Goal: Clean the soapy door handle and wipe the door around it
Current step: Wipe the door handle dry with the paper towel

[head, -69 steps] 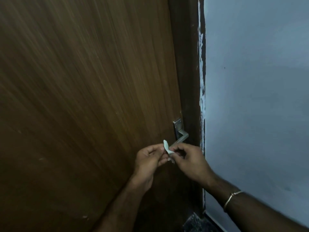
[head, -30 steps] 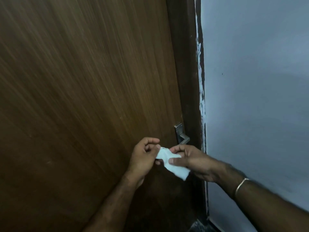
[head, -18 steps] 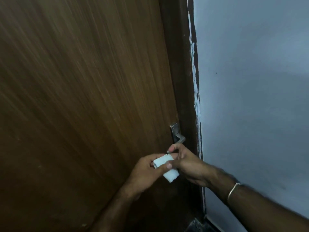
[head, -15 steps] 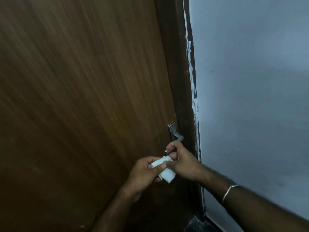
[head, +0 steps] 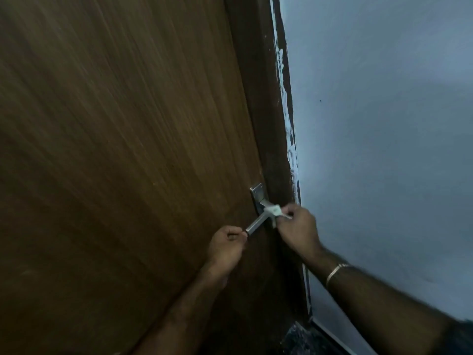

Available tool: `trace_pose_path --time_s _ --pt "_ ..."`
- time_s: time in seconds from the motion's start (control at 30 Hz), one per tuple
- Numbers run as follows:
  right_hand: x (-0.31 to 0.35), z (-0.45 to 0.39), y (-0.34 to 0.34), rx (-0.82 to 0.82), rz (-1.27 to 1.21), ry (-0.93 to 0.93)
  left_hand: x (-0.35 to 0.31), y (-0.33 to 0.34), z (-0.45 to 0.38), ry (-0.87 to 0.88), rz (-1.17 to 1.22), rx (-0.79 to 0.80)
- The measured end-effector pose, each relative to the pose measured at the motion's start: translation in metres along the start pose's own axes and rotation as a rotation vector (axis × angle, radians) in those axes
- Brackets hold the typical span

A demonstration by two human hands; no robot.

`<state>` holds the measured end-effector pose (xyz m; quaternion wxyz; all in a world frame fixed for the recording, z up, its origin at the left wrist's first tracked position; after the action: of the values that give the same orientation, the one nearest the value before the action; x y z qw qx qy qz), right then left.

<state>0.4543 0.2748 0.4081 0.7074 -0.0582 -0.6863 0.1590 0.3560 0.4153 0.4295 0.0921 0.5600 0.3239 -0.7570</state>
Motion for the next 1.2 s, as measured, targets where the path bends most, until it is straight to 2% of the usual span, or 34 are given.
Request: trace_pose_path --time_s 0.03,0.07,0.13,0.2,0.27,0.33,0.4,0.43,0.47,0.53,0.6,0.67,0.73,0.83,0.87,0.93,1.0,1.1,1.2 --pt "0.003 -0.012 -0.001 -0.085 0.167 -0.187 -0.002 0.001 -0.004 -0.011 -0.012 -0.015" --pt "0.004 -0.023 0.001 -0.095 0.314 -0.342 -0.002 0.003 -0.008 -0.021 -0.021 -0.014" --pt "-0.001 -0.037 0.012 0.015 0.552 -0.536 -0.002 0.009 -0.015 -0.056 0.002 0.026" --pt "-0.011 -0.041 0.024 0.083 0.694 -0.579 0.001 0.016 -0.023 -0.096 0.067 0.081" --pt "-0.018 -0.035 0.037 0.089 0.726 -0.565 0.005 0.018 -0.027 -0.115 0.137 0.124" --pt "-0.018 -0.017 0.049 0.229 0.596 -0.484 0.006 0.016 -0.029 -0.118 0.213 0.159" --pt "-0.025 0.008 0.056 0.391 0.362 -0.49 0.009 0.012 -0.029 -0.105 0.203 0.158" --pt "-0.033 0.02 0.056 0.37 0.241 -0.446 0.009 0.011 -0.029 -0.11 0.172 0.13" --pt "-0.04 0.029 0.054 0.291 0.071 -0.325 0.008 0.012 -0.031 -0.11 0.128 0.098" --pt "-0.046 0.029 0.045 0.09 -0.355 0.136 0.004 0.014 -0.032 -0.076 0.031 0.078" --pt "-0.049 0.008 0.045 0.099 -0.821 0.571 -0.001 0.016 -0.029 -0.002 -0.109 0.082" --pt "-0.034 -0.013 0.045 0.172 -1.041 0.734 -0.005 0.017 -0.026 0.097 -0.318 0.112" --pt "-0.026 -0.019 0.049 0.269 -1.1 0.793 -0.006 0.017 -0.022 0.171 -0.509 0.168" --pt "-0.036 0.001 0.054 0.576 -1.107 0.821 -0.006 0.017 -0.018 0.259 -0.656 0.223" --pt "-0.042 0.003 0.056 0.588 -1.084 0.821 -0.006 0.017 -0.019 0.258 -0.673 0.236" --pt "-0.052 -0.009 0.061 0.418 -1.045 0.816 -0.008 0.017 -0.019 0.234 -0.683 0.248" --pt "-0.047 -0.029 0.066 0.273 -1.048 0.729 -0.01 0.018 -0.019 0.2 -0.696 0.229" --pt "-0.036 -0.05 0.079 0.238 -1.116 0.564 -0.01 0.016 -0.018 0.177 -0.73 0.231" --pt "-0.041 -0.06 0.089 0.228 -1.065 0.489 -0.007 0.015 -0.019 0.168 -0.742 0.243"
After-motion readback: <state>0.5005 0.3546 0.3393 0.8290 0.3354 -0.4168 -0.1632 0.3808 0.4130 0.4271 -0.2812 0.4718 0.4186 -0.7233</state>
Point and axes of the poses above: each hand's wrist, its own z-axis away from the middle knuckle, its own y-axis out of the palm, x = y × z, the point moved 1 cm from there along -z, towards the middle knuckle, and after that the axes turned 8 degrees about y, right-handed, at the moved point
